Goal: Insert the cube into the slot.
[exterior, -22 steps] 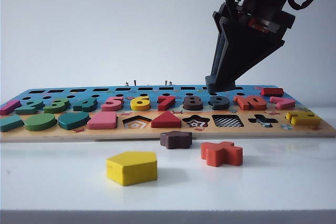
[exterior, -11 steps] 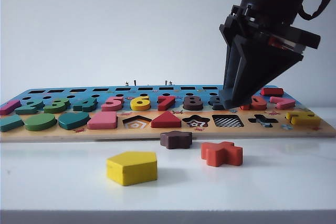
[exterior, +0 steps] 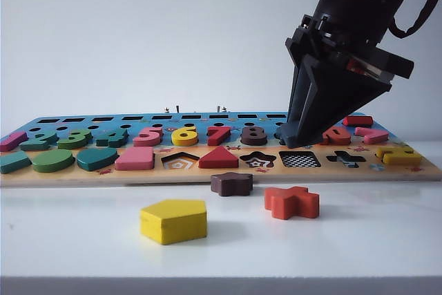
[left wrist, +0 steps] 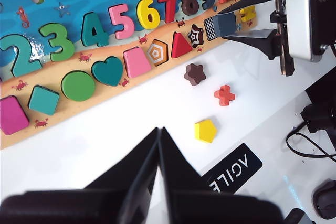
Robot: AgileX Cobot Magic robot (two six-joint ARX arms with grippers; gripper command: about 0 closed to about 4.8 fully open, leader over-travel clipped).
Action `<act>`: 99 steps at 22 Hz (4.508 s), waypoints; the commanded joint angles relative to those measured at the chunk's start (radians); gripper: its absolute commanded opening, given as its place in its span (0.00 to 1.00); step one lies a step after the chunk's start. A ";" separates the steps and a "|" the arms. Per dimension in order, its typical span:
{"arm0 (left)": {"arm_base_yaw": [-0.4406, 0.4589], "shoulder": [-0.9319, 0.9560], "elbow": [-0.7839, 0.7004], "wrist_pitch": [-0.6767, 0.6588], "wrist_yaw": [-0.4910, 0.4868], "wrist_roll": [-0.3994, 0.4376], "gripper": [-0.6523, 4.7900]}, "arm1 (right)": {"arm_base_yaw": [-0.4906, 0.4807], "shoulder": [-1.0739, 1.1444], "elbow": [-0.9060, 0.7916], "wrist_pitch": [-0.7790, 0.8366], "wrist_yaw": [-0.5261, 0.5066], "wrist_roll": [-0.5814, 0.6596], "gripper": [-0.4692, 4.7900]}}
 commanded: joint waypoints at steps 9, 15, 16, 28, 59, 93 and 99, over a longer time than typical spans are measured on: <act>0.001 -0.001 0.004 0.014 0.002 0.004 0.15 | 0.000 0.035 -0.002 0.033 -0.025 0.004 0.32; 0.001 -0.001 0.004 0.014 0.002 0.004 0.15 | -0.007 0.035 -0.003 0.032 -0.025 0.015 0.32; 0.001 -0.001 0.004 0.014 0.002 0.004 0.15 | -0.007 0.035 -0.003 0.032 -0.025 0.015 0.32; 0.001 -0.001 0.004 0.014 0.002 0.004 0.15 | -0.007 0.035 -0.018 0.029 -0.025 0.031 0.32; 0.001 -0.001 0.004 0.014 0.002 0.004 0.15 | -0.017 0.035 -0.027 0.060 -0.034 0.031 0.32; 0.001 -0.001 0.004 0.014 0.002 0.004 0.15 | -0.018 0.040 -0.027 0.069 -0.006 0.030 0.32; 0.001 -0.001 0.004 0.014 0.002 0.004 0.15 | -0.018 0.040 -0.026 0.066 0.003 0.031 0.32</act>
